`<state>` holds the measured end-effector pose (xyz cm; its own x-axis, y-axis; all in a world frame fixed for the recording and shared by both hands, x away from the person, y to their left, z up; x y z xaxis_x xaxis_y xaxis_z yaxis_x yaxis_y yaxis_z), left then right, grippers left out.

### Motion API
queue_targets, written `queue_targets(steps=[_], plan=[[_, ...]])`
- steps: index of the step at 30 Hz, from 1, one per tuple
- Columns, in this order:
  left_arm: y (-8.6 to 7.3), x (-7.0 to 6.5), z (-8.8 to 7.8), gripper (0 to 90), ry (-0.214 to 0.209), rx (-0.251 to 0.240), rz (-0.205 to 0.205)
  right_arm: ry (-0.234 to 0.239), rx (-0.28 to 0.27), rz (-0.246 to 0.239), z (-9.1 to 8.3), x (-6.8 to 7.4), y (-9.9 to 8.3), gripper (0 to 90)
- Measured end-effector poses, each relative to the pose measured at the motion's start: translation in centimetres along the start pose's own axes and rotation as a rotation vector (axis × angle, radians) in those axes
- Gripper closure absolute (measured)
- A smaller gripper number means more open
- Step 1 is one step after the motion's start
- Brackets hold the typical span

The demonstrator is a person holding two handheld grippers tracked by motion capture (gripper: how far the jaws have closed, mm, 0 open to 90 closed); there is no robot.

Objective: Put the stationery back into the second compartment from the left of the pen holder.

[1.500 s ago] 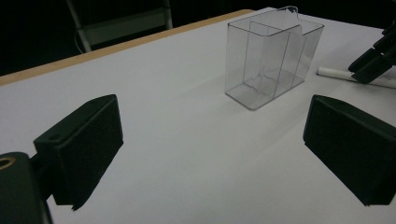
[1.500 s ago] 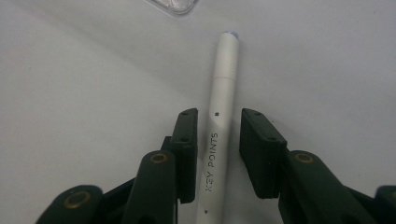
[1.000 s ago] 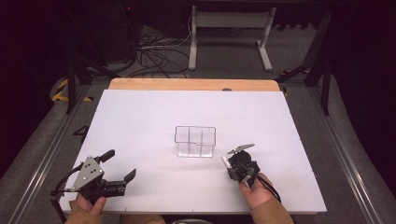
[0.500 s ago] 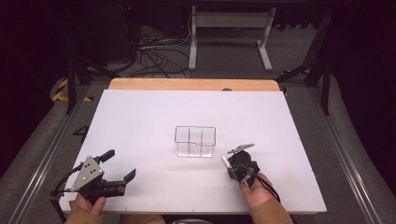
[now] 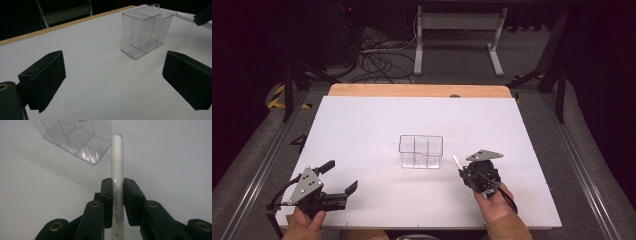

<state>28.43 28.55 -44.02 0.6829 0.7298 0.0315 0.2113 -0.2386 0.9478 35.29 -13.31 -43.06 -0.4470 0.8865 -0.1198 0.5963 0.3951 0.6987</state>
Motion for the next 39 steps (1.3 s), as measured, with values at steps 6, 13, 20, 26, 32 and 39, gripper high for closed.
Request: queue_targets(steps=[6, 13, 20, 26, 32, 39], plan=[[0.0, 0.0, 0.0, 5.6, -0.002, -0.002, -0.005, 0.017, -0.102, -0.005, -1.1, -0.4, 0.4, 78.9], [0.0, 0.0, 0.0, 5.6, -0.002, -0.002, -0.004, 0.033, -0.193, 0.001, -2.0, -0.7, 0.9, 78.9], [0.0, 0.0, -0.1, 5.6, 0.003, -0.005, 0.002, 0.066, -0.279, 0.007, -2.8, -1.2, 1.6, 78.9], [0.0, 0.0, -0.1, 5.6, 0.000, -0.007, -0.003, 0.071, -0.369, 0.001, -3.2, -1.3, 1.9, 78.8], [0.0, 0.0, -0.1, 5.5, -0.001, -0.007, -0.003, 0.081, -0.412, -0.015, -3.4, -1.2, 2.1, 78.8], [0.0, 0.0, -0.1, 5.6, -0.001, -0.007, -0.002, 0.124, -0.433, 0.000, -3.5, -1.6, 2.3, 78.8]])
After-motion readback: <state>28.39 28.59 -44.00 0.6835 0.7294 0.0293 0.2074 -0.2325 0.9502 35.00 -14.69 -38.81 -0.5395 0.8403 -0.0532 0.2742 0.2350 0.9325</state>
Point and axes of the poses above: each handheld gripper's, and its own axes: z roughly forward along the jaws, y roughly out of its top, x roughly to its left, the point moved 2 cm from there along z, roughly forward along the jaws, and after that the axes turned 8 degrees about -y, right-handed, at the moved point
